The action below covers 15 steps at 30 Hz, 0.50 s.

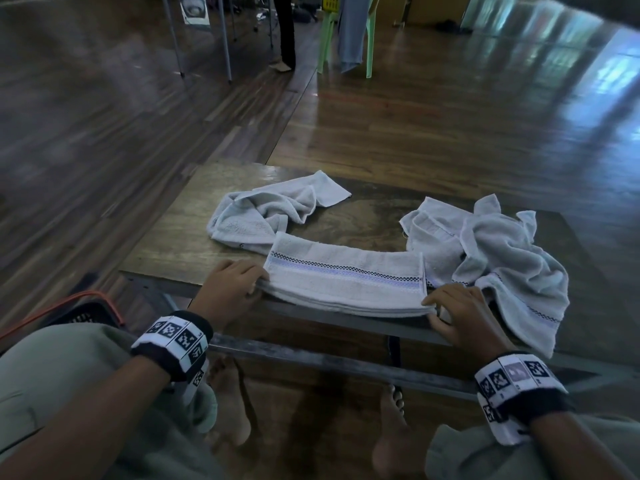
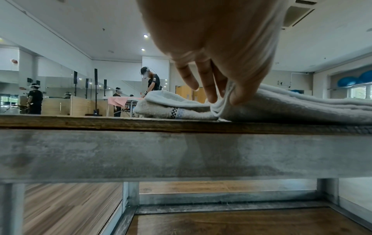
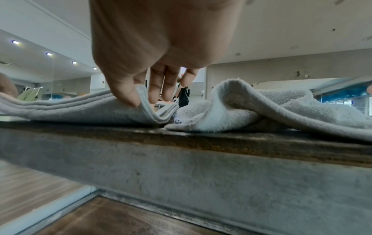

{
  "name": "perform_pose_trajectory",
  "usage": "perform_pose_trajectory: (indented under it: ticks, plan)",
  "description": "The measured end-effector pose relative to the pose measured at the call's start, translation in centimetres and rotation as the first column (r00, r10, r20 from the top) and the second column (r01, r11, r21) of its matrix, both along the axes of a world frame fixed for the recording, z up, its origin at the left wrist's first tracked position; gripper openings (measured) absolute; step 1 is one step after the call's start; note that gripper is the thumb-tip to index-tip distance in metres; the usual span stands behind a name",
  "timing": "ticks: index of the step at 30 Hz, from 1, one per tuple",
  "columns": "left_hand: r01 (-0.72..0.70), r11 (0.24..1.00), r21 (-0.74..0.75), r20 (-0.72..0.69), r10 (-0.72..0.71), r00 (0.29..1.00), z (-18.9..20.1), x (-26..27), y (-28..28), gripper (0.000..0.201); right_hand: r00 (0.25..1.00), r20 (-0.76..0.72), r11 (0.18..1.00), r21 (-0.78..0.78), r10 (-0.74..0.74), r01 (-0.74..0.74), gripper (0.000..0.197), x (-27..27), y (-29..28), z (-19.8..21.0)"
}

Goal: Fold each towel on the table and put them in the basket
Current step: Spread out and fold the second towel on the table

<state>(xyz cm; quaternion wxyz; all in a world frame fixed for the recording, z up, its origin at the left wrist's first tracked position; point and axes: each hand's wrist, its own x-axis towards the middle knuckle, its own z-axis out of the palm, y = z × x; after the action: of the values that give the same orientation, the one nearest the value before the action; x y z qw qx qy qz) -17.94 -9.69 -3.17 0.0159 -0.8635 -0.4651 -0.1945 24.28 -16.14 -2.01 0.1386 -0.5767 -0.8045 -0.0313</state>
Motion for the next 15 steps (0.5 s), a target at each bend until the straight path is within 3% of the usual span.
perform_pose_trajectory:
  ticks: [4, 6, 9, 11, 13, 15]
  plan:
    - [0.008, 0.999, 0.053, 0.063, -0.011, 0.998, 2.1, 0.1, 0.4, 0.02, 0.982, -0.189, 0.996, 0.086, -0.016, 0.033, 0.015, -0.1, 0.5, 2.0]
    - [0.01, 0.999, 0.043, 0.111, -0.014, 0.994, 4.6, 0.2, 0.8, 0.023, 0.945, -0.328, 0.997, 0.075, -0.008, 0.035, 0.017, 0.0, 0.9, 3.7]
    - [0.04, 0.991, -0.126, 0.183, -0.017, 0.983, 8.6, -0.5, 1.6, 0.019, 0.819, -0.574, 1.0, -0.02, -0.012, 0.001, 0.006, -0.1, 1.5, 7.5]
    - [0.068, 0.965, -0.255, 0.197, -0.017, 0.98, 10.5, -1.1, 2.2, 0.017, 0.719, -0.692, 0.989, -0.142, -0.072, -0.037, 0.019, 0.0, 2.0, 9.7]
    - [0.07, 0.942, -0.329, 0.148, -0.022, 0.989, 11.6, -1.2, 2.8, 0.02, 0.732, -0.667, 0.949, -0.301, -0.137, -0.097, 0.025, 0.3, 3.0, 10.9]
    - [0.04, 0.896, -0.442, 0.026, -0.032, 0.999, 11.9, -0.9, 3.9, 0.016, 0.822, -0.538, 0.886, -0.454, -0.189, -0.094, 0.02, 0.2, 4.6, 11.1]
